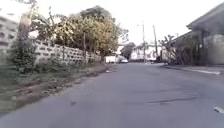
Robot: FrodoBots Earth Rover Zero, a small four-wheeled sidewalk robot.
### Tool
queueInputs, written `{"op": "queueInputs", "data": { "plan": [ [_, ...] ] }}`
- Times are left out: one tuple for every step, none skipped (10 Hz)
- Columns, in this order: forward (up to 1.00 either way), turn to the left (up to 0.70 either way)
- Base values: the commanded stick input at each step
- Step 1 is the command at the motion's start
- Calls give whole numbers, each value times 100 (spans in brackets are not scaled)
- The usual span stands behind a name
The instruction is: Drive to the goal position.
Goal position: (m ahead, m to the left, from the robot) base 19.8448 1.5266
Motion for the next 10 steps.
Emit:
{"op": "queueInputs", "data": {
  "plan": [
    [100, 0],
    [100, 0],
    [100, 0],
    [100, 0],
    [100, 0],
    [100, 0],
    [100, 0],
    [100, 0],
    [100, 0],
    [100, 0]
  ]
}}
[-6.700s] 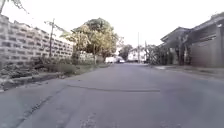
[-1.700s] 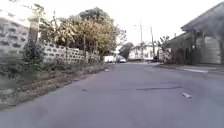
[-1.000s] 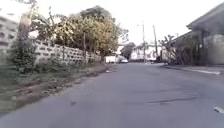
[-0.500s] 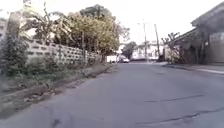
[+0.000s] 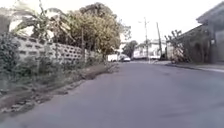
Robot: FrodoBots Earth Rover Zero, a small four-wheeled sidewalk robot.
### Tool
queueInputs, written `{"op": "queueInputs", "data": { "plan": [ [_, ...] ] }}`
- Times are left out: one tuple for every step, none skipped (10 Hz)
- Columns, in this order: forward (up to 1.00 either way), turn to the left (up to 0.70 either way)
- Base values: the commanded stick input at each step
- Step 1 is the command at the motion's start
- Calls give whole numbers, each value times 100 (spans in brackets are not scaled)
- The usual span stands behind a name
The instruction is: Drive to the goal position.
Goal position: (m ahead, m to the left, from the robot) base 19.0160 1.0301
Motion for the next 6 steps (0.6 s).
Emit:
{"op": "queueInputs", "data": {
  "plan": [
    [100, 0],
    [100, 0],
    [100, 0],
    [100, 0],
    [100, 0],
    [100, -26]
  ]
}}
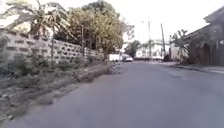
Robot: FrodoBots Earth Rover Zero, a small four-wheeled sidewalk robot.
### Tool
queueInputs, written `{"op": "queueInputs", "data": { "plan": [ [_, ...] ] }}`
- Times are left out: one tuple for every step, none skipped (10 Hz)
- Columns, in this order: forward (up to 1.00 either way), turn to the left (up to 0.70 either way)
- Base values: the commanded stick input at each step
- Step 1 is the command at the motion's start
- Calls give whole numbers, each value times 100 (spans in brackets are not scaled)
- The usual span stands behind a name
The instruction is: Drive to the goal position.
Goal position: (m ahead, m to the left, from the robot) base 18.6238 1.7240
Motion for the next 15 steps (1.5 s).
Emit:
{"op": "queueInputs", "data": {
  "plan": [
    [100, -40],
    [100, -40],
    [100, -25],
    [100, 0],
    [100, 0],
    [100, 0],
    [100, 0],
    [100, -31],
    [100, -40],
    [100, -40],
    [100, -16],
    [100, 0],
    [100, 0],
    [100, -4],
    [100, -40]
  ]
}}
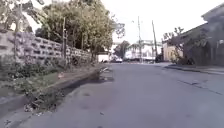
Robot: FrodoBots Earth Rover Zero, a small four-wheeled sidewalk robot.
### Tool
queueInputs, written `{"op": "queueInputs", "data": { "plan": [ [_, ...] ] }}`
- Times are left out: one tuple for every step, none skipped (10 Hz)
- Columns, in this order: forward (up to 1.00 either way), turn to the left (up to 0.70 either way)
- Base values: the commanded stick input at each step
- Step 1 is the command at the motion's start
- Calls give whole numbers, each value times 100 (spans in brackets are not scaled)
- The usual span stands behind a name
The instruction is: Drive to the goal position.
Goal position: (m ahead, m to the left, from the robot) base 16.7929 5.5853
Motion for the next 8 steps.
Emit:
{"op": "queueInputs", "data": {
  "plan": [
    [100, -40],
    [100, -39],
    [100, -3],
    [100, 0],
    [100, 0],
    [100, 0],
    [100, 0],
    [100, 0]
  ]
}}
